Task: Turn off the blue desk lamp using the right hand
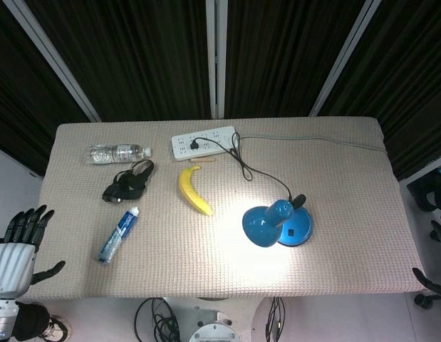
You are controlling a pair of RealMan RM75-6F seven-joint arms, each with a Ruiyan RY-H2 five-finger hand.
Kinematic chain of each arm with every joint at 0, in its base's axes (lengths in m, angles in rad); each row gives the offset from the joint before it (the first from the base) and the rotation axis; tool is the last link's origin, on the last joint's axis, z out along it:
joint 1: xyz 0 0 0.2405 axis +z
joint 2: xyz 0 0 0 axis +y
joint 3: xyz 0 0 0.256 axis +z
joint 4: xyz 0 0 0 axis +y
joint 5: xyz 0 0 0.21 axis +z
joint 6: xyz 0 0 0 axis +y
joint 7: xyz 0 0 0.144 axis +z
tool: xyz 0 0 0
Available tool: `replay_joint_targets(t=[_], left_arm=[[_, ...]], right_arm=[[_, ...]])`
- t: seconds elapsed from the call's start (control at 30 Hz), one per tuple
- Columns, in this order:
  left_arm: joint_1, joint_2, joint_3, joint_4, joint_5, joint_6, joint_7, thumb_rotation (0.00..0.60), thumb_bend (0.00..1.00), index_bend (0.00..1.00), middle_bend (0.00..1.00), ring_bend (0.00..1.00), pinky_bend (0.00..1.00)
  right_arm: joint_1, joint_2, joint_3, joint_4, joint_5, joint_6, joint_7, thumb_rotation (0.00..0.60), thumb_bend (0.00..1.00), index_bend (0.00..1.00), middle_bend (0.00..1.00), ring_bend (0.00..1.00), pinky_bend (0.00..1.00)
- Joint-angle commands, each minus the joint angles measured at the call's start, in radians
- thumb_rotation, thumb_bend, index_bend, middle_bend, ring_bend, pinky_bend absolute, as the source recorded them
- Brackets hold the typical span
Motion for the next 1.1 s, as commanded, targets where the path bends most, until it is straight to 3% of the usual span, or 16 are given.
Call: replay_joint_targets(t=[0.03, 0.8, 0.83, 0.9, 0.93, 0.97, 1.03, 1.1], left_arm=[[0.003, 0.001, 0.002, -0.004, 0.004, 0.004, 0.005, 0.600, 0.00, 0.00, 0.00, 0.00, 0.00], [0.006, -0.014, 0.006, 0.024, 0.004, 0.007, -0.019, 0.600, 0.00, 0.00, 0.00, 0.00, 0.00], [0.006, -0.014, 0.007, 0.024, 0.006, 0.007, -0.017, 0.600, 0.00, 0.00, 0.00, 0.00, 0.00], [0.006, -0.015, 0.008, 0.023, 0.008, 0.007, -0.016, 0.600, 0.00, 0.00, 0.00, 0.00, 0.00], [0.007, -0.015, 0.009, 0.022, 0.009, 0.008, -0.016, 0.600, 0.00, 0.00, 0.00, 0.00, 0.00], [0.007, -0.015, 0.009, 0.021, 0.009, 0.008, -0.015, 0.600, 0.00, 0.00, 0.00, 0.00, 0.00], [0.009, -0.014, 0.010, 0.019, 0.010, 0.009, -0.012, 0.600, 0.00, 0.00, 0.00, 0.00, 0.00], [0.011, -0.013, 0.012, 0.014, 0.013, 0.012, -0.005, 0.600, 0.00, 0.00, 0.00, 0.00, 0.00]], right_arm=[[-0.001, 0.005, -0.003, -0.007, 0.007, -0.009, -0.013, 0.600, 0.10, 0.00, 0.00, 0.00, 0.00], [0.019, 0.031, -0.021, -0.050, -0.004, -0.064, -0.037, 0.600, 0.10, 0.00, 0.00, 0.00, 0.00], [0.021, 0.032, -0.020, -0.050, -0.003, -0.065, -0.044, 0.600, 0.10, 0.00, 0.03, 0.04, 0.07], [0.025, 0.027, -0.017, -0.051, -0.003, -0.068, -0.058, 0.600, 0.10, 0.00, 0.21, 0.29, 0.39], [0.033, 0.027, -0.024, -0.058, -0.008, -0.089, -0.048, 0.600, 0.11, 0.00, 0.43, 0.53, 0.62], [0.042, 0.028, -0.033, -0.061, -0.017, -0.109, -0.040, 0.600, 0.11, 0.00, 0.61, 0.68, 0.74], [0.061, 0.021, -0.043, -0.058, -0.039, -0.138, -0.042, 0.600, 0.13, 0.00, 0.80, 0.81, 0.82], [0.072, 0.005, -0.044, -0.058, -0.047, -0.152, -0.066, 0.600, 0.14, 0.00, 0.88, 0.87, 0.86]])
